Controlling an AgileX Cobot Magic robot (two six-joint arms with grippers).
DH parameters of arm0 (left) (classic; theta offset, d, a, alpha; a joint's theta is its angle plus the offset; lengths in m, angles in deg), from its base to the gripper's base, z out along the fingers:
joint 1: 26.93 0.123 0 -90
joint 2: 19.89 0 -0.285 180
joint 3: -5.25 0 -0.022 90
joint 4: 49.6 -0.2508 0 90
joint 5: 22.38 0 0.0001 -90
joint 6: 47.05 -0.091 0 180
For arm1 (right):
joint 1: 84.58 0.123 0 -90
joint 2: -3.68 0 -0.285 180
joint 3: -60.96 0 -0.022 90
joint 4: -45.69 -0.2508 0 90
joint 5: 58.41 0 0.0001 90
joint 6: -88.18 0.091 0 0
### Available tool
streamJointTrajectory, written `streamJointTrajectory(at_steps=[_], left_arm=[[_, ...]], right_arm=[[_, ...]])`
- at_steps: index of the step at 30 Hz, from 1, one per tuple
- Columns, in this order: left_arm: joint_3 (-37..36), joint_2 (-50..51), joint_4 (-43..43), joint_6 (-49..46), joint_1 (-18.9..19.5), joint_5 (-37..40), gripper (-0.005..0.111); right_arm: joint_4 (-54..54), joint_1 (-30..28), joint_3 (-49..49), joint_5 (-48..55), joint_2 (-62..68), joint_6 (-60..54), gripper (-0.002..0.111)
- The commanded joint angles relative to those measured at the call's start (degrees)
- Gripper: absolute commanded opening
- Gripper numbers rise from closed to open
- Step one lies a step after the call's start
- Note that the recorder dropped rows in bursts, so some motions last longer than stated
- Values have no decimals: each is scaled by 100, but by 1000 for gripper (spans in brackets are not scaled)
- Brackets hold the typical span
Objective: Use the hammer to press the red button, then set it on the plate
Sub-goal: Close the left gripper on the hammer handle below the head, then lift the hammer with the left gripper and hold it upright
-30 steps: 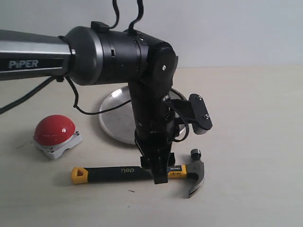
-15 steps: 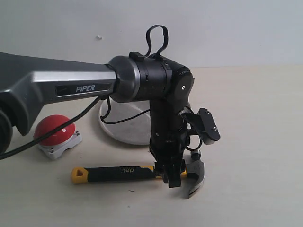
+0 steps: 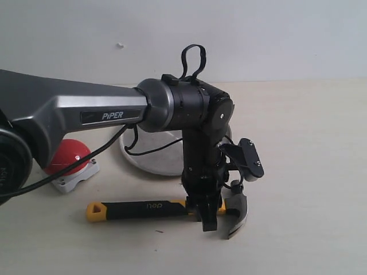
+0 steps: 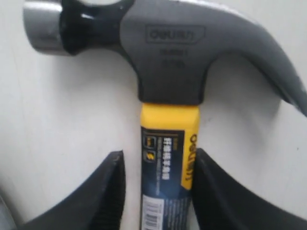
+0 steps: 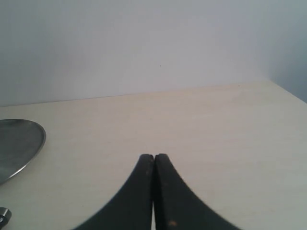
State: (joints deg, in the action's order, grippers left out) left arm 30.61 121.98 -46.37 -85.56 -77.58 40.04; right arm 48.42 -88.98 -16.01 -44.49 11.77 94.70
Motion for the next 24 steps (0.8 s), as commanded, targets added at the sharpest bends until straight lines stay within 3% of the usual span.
streamJointTrajectory(at_steps=[1,2,4,16,24], left_arm=[[18,61,42,-8,-22,41,24],[18,61,42,20,-22,41,11],[18,61,42,120,-22,52,0],[18,-421,0,120,-22,225,0],[18,-1330,0,839,-10,-309,0]], right_arm=[[15,-46,-25,-40,-30,-51,0],[15,-46,-25,-40,-30,-51,0],[15,-46,-25,-40,-30,-51,0],[15,-46,-25,-40,-30,-51,0],[15,-46,-25,-40,-30,-51,0]])
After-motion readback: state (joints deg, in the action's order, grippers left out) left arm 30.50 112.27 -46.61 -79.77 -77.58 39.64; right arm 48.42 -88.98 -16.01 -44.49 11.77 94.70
